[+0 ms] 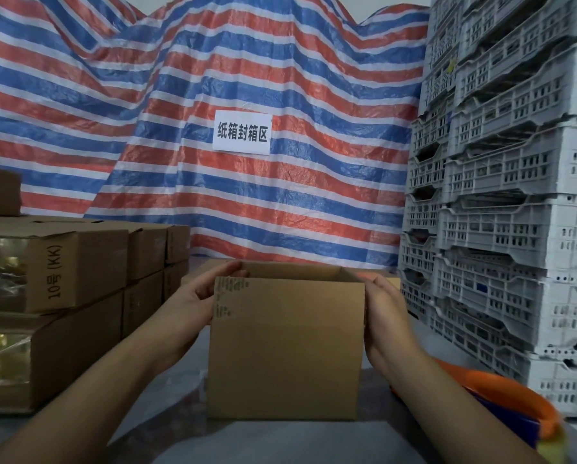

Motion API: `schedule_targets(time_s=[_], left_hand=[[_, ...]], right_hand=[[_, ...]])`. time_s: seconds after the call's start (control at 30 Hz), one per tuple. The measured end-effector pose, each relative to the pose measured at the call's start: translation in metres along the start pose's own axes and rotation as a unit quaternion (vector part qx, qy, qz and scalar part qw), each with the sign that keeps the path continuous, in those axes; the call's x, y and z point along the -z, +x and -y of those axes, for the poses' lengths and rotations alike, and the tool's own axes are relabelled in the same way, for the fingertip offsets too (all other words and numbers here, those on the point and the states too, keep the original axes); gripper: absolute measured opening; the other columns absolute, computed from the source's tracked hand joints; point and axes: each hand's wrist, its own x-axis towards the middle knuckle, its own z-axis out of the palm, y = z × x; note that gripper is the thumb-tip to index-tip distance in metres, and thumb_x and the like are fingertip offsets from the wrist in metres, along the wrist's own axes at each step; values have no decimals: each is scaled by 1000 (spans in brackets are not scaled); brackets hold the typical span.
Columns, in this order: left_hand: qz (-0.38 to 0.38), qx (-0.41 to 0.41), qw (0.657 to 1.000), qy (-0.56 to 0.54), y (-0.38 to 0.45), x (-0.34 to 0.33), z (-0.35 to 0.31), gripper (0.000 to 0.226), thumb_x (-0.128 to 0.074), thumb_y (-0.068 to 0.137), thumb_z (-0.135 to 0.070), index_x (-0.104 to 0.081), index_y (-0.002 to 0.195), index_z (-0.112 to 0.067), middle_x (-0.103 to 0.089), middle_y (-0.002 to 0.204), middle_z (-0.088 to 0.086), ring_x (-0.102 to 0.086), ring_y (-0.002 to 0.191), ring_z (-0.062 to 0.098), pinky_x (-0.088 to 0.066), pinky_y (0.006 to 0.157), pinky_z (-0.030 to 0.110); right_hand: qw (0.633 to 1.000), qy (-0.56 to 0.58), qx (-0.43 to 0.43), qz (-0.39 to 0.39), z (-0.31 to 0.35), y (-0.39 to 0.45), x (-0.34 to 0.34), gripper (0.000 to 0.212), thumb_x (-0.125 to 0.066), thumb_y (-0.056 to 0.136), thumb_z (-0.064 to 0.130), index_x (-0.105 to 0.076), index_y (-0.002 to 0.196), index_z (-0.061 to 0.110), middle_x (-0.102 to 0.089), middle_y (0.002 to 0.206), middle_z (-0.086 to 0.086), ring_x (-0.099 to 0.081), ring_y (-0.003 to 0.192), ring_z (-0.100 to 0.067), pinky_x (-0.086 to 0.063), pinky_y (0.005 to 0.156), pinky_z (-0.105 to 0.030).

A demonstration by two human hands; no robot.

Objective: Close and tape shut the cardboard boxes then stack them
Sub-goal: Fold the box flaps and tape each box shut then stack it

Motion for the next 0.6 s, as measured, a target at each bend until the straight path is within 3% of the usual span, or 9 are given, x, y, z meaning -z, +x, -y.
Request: schedule_targets(time_s=[0.1,0.3,0.5,0.6], left_hand=[[2,-1,1000,-3,0,0,0,50,-69,78,-32,-61,126,-38,-67,123,1,-68,105,16,-56,82,34],[2,-10,1000,-7,0,-1,0,47,-69,74,-37,-62,120,-41,-68,122,0,-69,103,15,-56,77,31],[-2,-3,1000,-12,0,0,1,56,-70,74,-34,-59,129,-36,-68,122,0,-68,106,17,-55,90,39],[-2,-2,1000,-10,-2,0,0,58,-69,79,-33,-55,135,-33,-68,123,1,-68,105,18,-54,93,41]], right_hand=[[1000,12,13,16,-1,-2,0,31,-63,95,9,-76,72,25,-71,85,-14,-64,85,-31,-52,85,-47],[998,5,37,48,-4,1,4,26,-61,96,14,-76,79,27,-72,85,-6,-66,85,-24,-50,75,-37],[993,-33,73,83,-9,4,6,31,-60,96,9,-77,77,27,-72,81,-4,-67,76,-17,-54,67,-32],[991,-69,67,96,-10,5,5,28,-59,98,17,-79,78,23,-74,81,-6,-70,75,-17,-52,73,-37]])
